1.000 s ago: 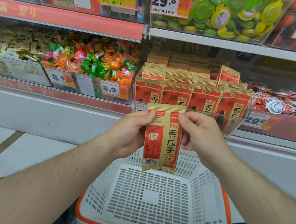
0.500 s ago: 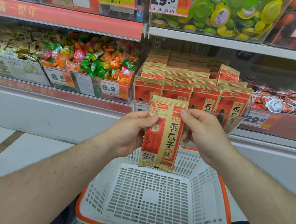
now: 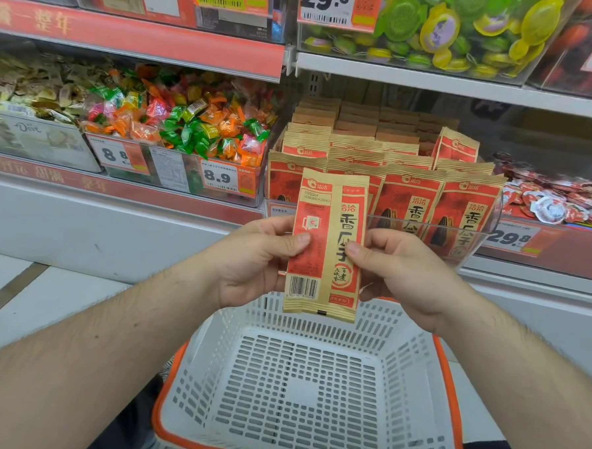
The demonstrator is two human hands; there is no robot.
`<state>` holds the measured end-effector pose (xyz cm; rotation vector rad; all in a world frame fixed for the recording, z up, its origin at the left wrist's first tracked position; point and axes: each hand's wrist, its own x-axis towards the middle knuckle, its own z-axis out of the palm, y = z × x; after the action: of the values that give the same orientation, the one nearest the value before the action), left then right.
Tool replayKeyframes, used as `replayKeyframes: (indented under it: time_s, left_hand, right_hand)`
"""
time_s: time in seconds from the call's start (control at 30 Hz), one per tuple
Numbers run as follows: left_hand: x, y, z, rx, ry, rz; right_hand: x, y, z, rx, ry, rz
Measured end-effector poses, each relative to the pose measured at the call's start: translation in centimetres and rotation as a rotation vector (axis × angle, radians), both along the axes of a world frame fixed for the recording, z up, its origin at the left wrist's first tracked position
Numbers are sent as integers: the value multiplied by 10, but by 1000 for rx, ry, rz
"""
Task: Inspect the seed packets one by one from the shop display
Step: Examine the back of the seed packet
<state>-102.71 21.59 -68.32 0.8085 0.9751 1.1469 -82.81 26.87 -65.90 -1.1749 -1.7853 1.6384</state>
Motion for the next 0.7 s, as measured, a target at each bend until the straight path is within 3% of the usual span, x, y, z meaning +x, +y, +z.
replayKeyframes:
  time_s: [0.13,0.3,0.7]
  left_hand:
    - [-1,0,0,-3,-16,-5]
    - [-16,-2,3,2,83,-210]
    - [-25,0,6,-69,-114,-306]
  right_hand:
    - [5,-2,1,-66,-29,129]
    - [6,-2,0,-143,43,132]
    - [3,6,-3,-495,171,74]
